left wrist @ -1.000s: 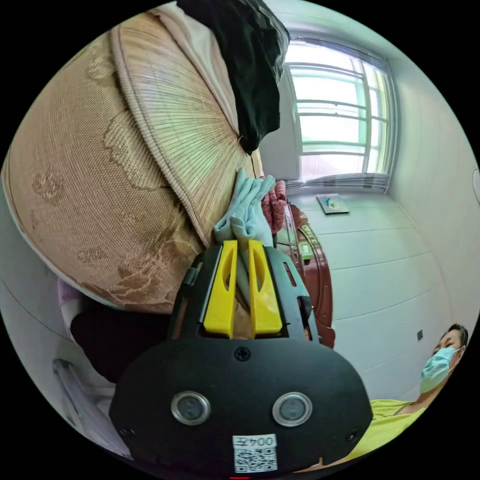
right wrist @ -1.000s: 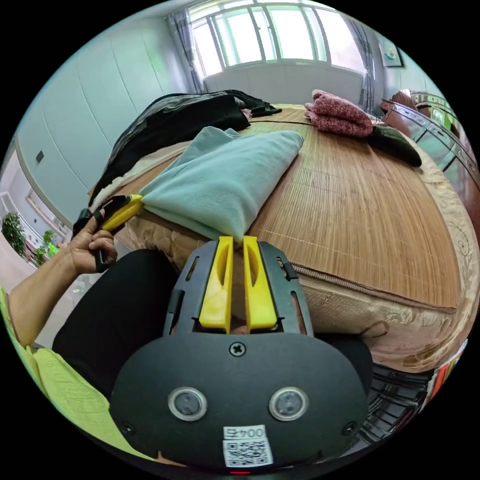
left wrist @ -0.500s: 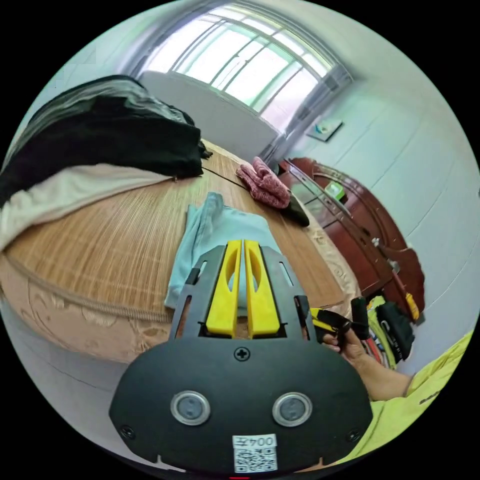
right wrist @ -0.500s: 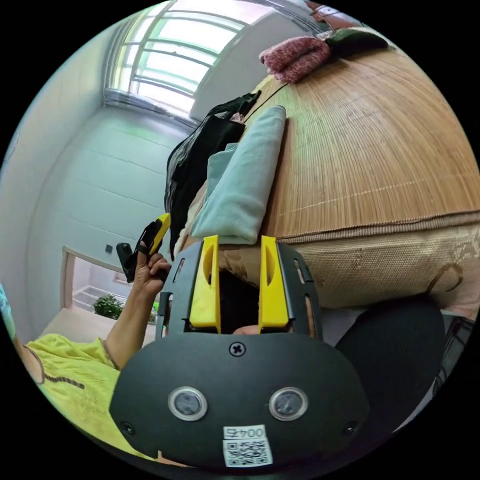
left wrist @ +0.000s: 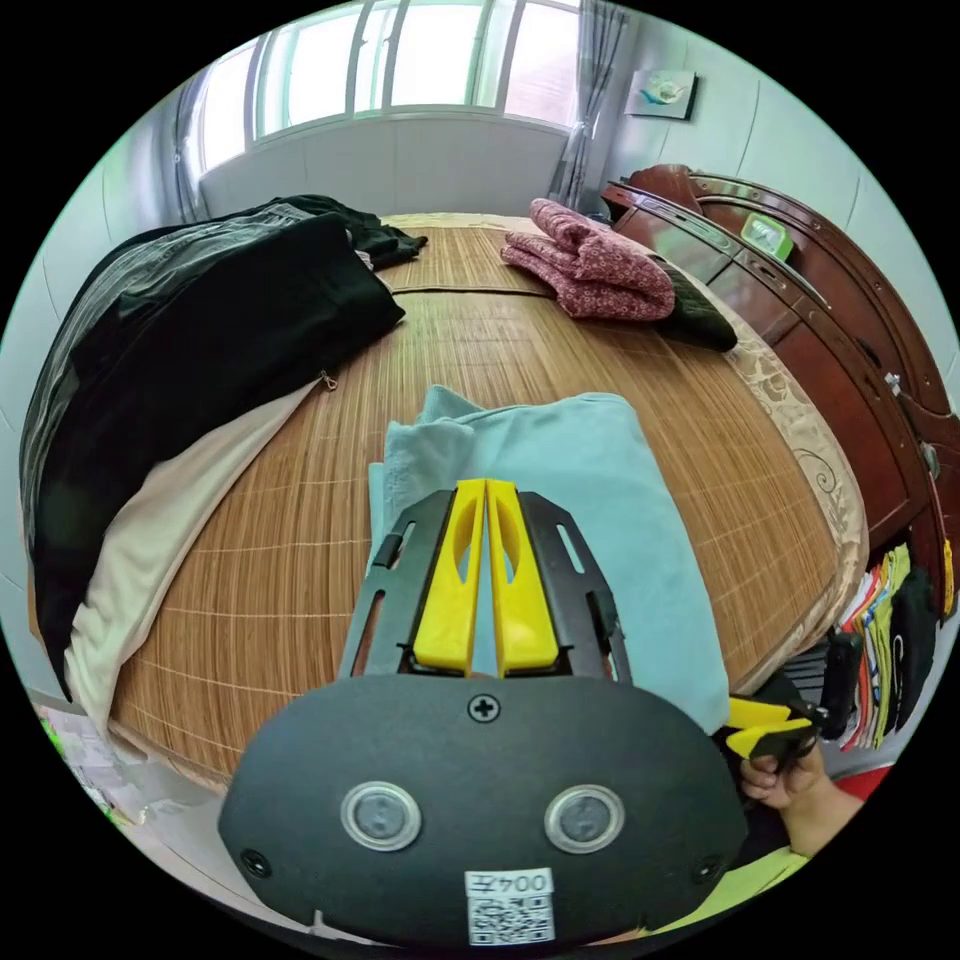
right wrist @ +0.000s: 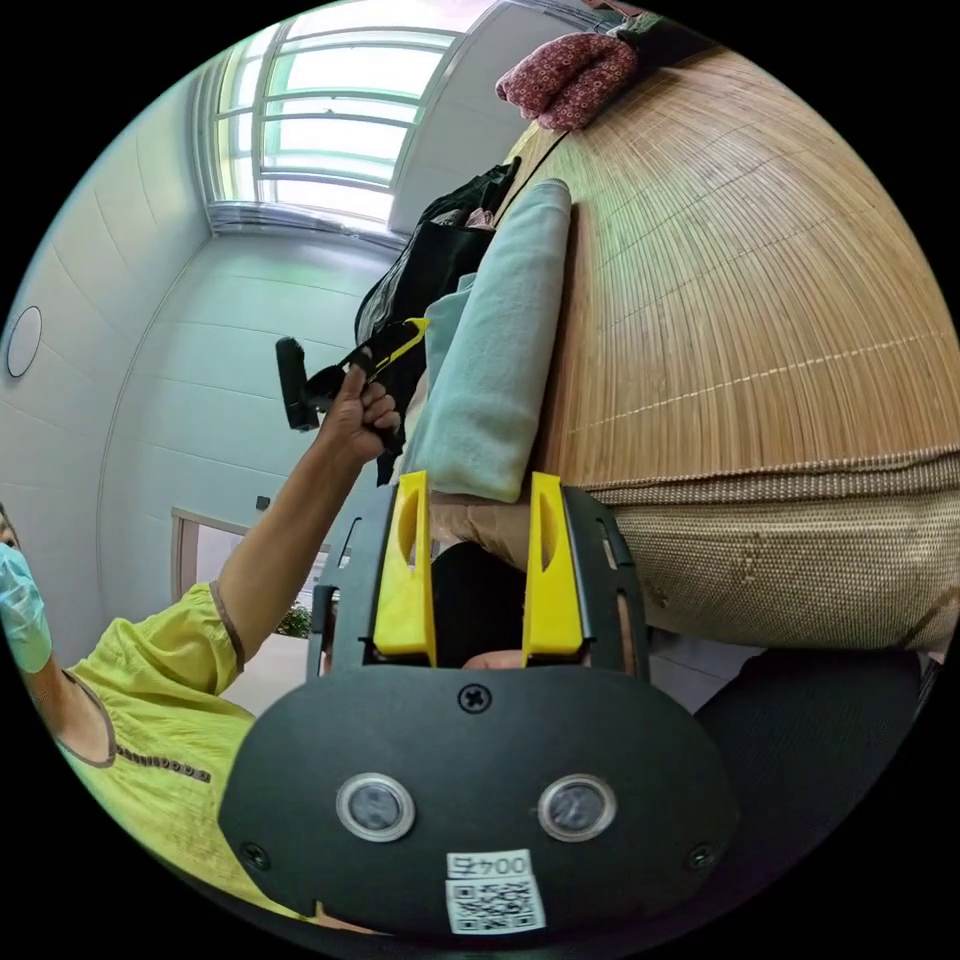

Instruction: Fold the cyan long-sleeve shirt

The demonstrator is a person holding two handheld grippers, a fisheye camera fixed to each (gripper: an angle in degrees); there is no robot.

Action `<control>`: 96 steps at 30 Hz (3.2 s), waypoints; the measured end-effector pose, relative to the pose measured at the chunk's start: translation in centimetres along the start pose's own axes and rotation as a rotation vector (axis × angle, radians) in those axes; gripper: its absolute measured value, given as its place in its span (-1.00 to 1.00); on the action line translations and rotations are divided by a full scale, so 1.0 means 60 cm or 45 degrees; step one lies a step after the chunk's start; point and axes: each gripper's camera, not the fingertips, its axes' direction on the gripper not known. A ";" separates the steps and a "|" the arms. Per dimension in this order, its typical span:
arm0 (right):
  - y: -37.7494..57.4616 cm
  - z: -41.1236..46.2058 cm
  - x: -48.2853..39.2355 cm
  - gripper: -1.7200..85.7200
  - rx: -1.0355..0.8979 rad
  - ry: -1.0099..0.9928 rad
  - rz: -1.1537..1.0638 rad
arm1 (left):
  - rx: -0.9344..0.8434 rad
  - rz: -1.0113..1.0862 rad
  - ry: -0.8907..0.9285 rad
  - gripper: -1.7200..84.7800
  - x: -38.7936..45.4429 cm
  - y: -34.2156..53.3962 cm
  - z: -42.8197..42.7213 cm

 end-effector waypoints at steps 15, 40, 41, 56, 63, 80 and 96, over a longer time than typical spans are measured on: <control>-0.035 0.011 -0.044 -0.84 -0.094 0.160 -0.033 | -0.119 -0.270 0.144 -0.95 -0.124 -0.016 0.118; 0.112 0.143 -0.268 -0.78 0.010 0.746 -0.500 | 0.057 -0.281 0.417 -0.90 -0.274 0.376 -0.165; 0.114 0.151 -0.274 -0.77 0.020 0.771 -0.516 | 0.076 -0.348 0.456 -0.88 -0.290 0.382 -0.165; 0.129 0.302 -0.339 -0.68 0.003 0.864 -0.656 | 0.172 -0.867 0.780 -0.83 -0.456 0.417 -0.155; 0.125 0.278 -0.342 -0.71 0.052 0.822 -0.594 | 0.193 -0.724 0.633 -0.88 -0.437 0.394 -0.234; 0.069 0.182 -0.301 -0.87 0.039 0.789 -0.445 | 0.360 -0.659 0.718 -0.94 -0.458 0.520 -0.284; -0.108 0.008 -0.129 -0.67 -0.044 0.274 -0.108 | 0.156 -0.118 0.412 -0.96 -0.225 0.358 -0.227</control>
